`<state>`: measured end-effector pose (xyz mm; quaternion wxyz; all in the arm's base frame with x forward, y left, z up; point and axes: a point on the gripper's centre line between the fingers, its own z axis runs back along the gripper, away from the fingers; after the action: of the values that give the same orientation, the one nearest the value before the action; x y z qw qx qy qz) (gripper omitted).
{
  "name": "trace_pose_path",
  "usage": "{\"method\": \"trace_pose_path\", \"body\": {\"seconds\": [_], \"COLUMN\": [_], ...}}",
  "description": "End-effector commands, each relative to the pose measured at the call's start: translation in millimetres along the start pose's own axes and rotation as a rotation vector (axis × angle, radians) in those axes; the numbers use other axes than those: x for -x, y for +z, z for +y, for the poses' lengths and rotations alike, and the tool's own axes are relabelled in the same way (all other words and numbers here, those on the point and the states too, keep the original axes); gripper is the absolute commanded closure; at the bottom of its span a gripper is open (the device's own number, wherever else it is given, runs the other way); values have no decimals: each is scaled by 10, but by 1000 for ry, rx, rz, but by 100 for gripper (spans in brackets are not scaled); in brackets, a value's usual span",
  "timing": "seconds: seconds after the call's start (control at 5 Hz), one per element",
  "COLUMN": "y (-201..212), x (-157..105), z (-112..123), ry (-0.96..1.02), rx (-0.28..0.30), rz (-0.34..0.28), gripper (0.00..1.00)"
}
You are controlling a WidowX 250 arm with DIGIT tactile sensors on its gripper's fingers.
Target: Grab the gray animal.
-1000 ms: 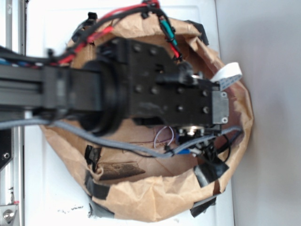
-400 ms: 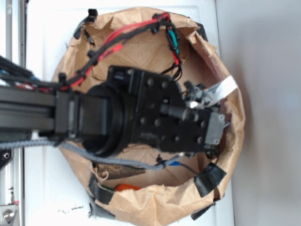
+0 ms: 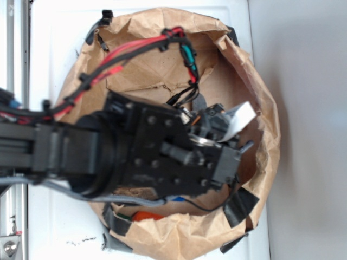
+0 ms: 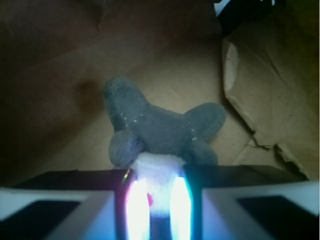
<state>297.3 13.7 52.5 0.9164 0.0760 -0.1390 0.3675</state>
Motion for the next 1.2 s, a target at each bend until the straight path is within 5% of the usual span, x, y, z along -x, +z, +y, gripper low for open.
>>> {"method": "trace_pose_path", "body": {"seconds": [0.0,0.2,0.4,1.0], "y": [530,734,621,42], "x": [-33,-22,-27,-123], "z": [84,219,194,5], "ry": [-26,-47,-45,-4], "rx": [178,244,203,48], "rz": [21,60,59,39], "gripper": [100,100,0,0]}}
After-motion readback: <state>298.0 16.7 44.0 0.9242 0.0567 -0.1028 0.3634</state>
